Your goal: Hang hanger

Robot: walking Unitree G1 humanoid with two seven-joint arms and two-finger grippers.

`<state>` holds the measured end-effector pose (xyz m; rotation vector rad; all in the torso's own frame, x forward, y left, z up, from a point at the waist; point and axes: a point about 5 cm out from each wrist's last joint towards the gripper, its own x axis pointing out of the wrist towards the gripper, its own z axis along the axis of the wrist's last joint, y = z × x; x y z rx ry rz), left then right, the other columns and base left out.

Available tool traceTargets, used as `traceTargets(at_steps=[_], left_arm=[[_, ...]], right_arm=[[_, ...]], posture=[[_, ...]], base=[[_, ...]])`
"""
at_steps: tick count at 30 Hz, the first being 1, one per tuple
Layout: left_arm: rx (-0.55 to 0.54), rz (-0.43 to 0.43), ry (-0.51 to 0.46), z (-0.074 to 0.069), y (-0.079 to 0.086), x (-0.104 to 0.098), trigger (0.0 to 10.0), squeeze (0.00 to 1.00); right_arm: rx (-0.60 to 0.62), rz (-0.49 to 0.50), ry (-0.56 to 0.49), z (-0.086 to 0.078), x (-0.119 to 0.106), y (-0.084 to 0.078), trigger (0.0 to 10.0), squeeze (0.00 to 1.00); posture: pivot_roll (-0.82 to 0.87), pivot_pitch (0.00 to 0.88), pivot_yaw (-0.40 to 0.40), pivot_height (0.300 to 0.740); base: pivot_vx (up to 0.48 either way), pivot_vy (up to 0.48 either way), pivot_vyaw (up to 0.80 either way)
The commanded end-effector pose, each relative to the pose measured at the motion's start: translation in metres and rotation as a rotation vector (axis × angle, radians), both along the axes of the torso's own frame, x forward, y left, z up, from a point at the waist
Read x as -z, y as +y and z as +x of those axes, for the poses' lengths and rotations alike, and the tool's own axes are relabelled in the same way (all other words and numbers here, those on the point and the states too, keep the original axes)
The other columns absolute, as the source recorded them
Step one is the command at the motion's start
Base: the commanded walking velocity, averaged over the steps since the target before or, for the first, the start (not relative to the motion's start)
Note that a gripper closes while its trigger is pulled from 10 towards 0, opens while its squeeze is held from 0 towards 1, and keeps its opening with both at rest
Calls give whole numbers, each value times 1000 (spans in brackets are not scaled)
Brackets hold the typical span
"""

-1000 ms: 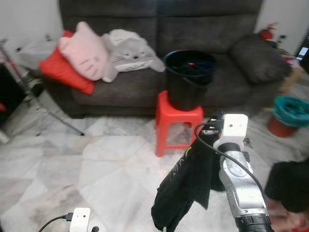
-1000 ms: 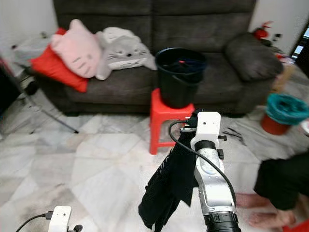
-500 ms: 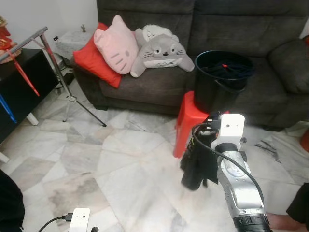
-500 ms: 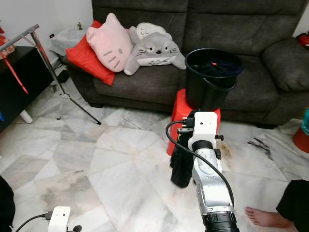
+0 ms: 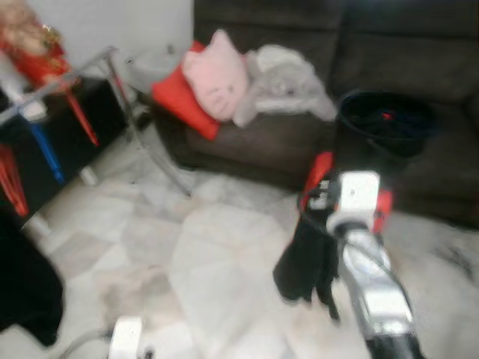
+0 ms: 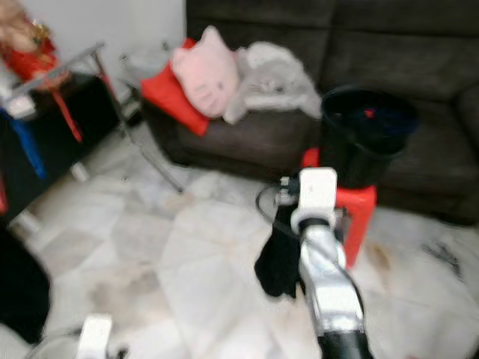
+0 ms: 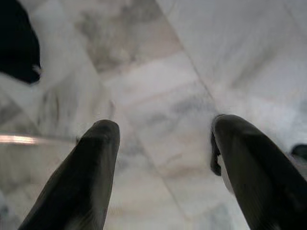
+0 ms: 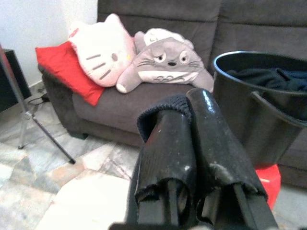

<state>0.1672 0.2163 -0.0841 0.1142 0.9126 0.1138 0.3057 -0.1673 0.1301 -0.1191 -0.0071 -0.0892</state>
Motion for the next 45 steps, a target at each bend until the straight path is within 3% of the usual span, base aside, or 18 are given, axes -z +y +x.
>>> traceTargets(at_steps=[1,35,45], left_arm=[[0,16,25,-5,5,2,10000,0],[-30,10,11,-8,2,3,10000,0],[-25,13,-22,-2,2,0,10000,0]], right_arm=[[-22,-1,-43,3,-12,7,10000,0],[-12,0,-13,1,-6,-3,10000,0],[-34,57,10,1,-2,2,10000,0]], posture=[[-82,0,13,740],[-85,0,-3,740],[-81,0,-8,740]], base=[[0,0,800],[0,0,800],[0,0,43]])
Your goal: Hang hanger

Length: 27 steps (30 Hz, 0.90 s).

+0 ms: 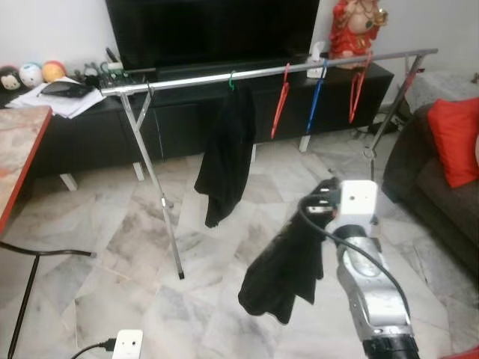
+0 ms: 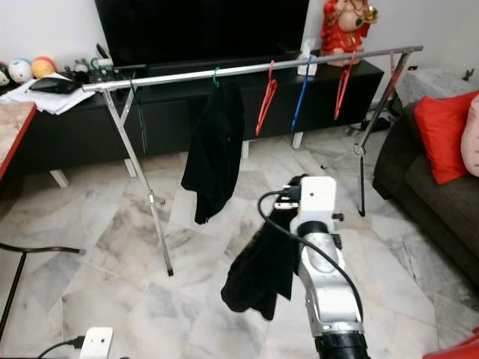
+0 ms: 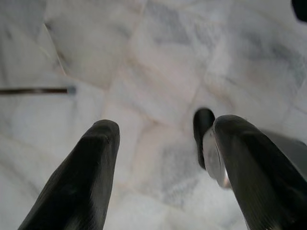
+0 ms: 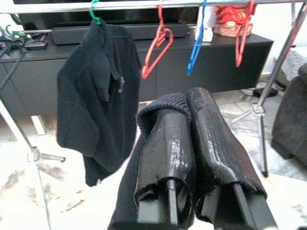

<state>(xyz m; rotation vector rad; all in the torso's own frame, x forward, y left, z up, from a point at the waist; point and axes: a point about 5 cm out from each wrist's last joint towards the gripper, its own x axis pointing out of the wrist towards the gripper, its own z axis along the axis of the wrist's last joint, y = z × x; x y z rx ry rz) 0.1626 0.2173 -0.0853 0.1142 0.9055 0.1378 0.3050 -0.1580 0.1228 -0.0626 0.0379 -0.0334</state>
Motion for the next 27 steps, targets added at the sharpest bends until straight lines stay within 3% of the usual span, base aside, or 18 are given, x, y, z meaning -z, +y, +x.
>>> traceTargets(at_steps=[1,10,27], left_arm=[[-6,4,-21,4,1,-2,10000,0],[19,21,-24,7,0,-3,10000,0],[27,29,-12,3,2,-2,10000,0]], right_arm=[[18,-1,-34,2,-9,-8,10000,0],[16,-4,-29,1,-7,-7,10000,0],[0,-27,-38,2,-8,-4,10000,0]], posture=[[-81,0,-8,740],[-84,0,-3,740],[-80,0,2,740]], base=[[0,0,0],[0,0,0],[0,-297,0]])
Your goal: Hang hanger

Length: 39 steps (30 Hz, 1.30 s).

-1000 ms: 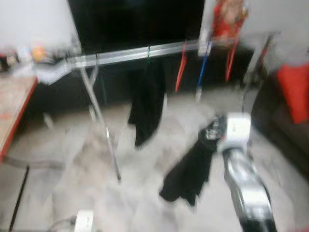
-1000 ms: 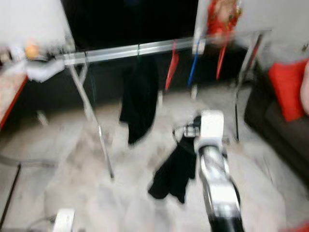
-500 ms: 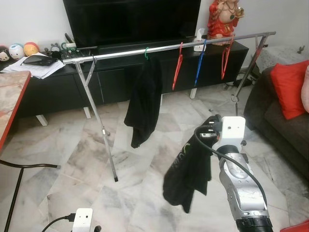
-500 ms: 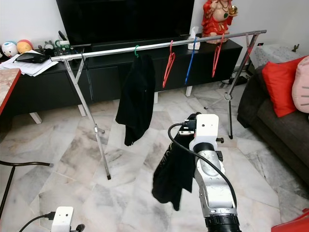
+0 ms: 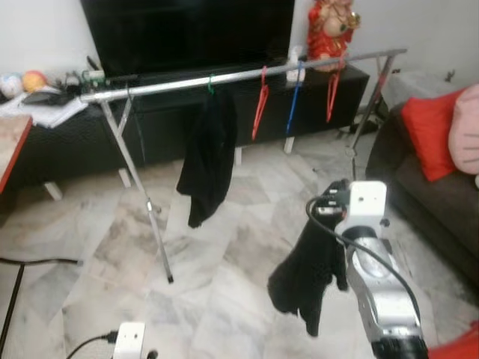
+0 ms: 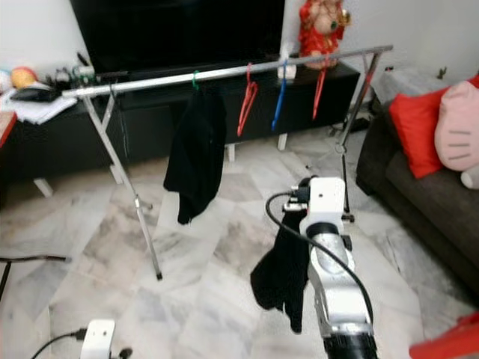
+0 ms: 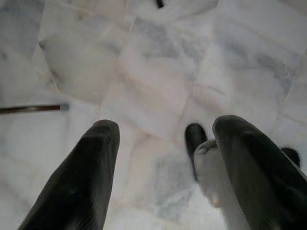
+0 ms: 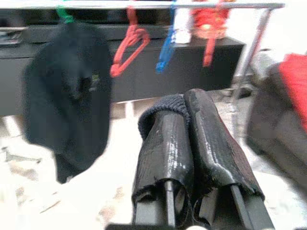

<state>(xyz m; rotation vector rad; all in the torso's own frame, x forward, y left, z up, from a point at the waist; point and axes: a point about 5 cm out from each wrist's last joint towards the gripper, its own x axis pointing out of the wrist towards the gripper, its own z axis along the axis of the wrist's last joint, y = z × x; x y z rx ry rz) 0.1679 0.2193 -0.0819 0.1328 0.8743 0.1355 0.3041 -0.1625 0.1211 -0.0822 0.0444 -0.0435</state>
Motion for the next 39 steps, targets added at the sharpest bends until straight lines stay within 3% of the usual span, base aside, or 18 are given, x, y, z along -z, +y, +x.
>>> traceTargets(at_steps=[1,15,39], left_arm=[[17,14,18,-2,0,1,10000,0],[16,15,23,-2,1,1,10000,0],[14,2,29,-4,-2,3,10000,0]], right_arm=[[-13,-9,-46,3,-10,1,10000,0],[-22,-12,-51,3,-11,5,10000,0],[-13,-15,-50,3,-11,3,10000,0]], posture=[[-80,0,2,740],[-78,0,2,740],[-78,0,-2,740]], base=[[0,-292,0],[0,-292,428],[0,-292,0]])
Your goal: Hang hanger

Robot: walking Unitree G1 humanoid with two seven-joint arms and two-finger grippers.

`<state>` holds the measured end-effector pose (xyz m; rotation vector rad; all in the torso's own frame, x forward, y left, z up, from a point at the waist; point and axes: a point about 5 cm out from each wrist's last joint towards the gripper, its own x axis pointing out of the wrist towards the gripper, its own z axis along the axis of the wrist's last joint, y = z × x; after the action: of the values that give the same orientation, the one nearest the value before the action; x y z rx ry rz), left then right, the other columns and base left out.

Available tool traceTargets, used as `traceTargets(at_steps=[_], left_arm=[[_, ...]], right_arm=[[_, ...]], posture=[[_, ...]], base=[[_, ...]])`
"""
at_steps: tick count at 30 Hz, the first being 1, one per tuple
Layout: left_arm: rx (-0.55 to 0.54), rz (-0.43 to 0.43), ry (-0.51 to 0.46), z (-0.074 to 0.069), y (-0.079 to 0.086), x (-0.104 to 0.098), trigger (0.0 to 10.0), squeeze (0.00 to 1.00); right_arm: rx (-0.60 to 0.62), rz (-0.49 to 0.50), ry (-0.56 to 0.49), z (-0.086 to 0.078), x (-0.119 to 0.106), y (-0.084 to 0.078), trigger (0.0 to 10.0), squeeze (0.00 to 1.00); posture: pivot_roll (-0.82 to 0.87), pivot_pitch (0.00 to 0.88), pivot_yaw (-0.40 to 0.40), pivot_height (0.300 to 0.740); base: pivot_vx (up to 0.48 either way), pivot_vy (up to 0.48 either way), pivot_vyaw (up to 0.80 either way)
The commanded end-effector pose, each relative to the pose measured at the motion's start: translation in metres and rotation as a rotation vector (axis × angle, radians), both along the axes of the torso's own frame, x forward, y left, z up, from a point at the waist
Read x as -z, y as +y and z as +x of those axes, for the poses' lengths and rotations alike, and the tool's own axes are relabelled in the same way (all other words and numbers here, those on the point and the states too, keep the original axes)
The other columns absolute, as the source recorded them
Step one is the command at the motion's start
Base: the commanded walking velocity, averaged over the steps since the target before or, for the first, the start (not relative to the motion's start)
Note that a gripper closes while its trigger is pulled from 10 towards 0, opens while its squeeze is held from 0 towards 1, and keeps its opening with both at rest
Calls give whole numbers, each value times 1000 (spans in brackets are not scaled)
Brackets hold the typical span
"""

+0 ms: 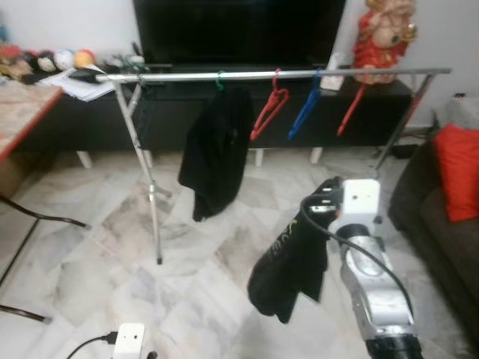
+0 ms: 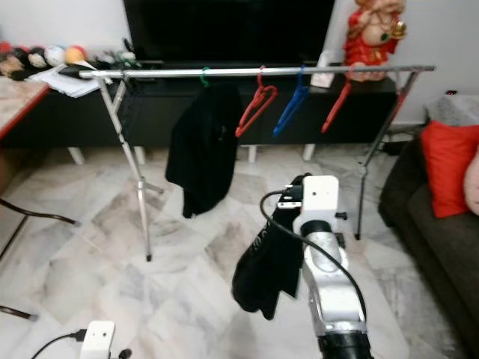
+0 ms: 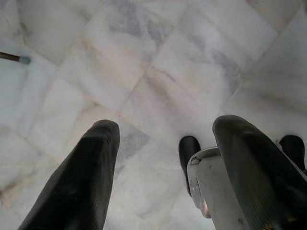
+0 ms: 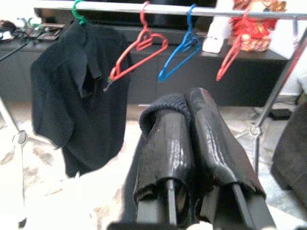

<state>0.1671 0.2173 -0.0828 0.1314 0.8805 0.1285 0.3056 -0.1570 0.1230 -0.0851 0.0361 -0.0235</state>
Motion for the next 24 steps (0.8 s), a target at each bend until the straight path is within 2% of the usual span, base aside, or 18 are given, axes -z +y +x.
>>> traceTargets(at_steps=[1,24], left_arm=[[9,6,23,-3,0,2,10000,0],[3,6,20,-1,0,1,10000,0]], right_arm=[[9,-15,-44,1,-10,-4,10000,0],[20,-11,-47,2,-10,-4,10000,0]], posture=[[-79,0,-1,740],[-80,0,2,740]], base=[[0,-281,0],[0,-253,0]])
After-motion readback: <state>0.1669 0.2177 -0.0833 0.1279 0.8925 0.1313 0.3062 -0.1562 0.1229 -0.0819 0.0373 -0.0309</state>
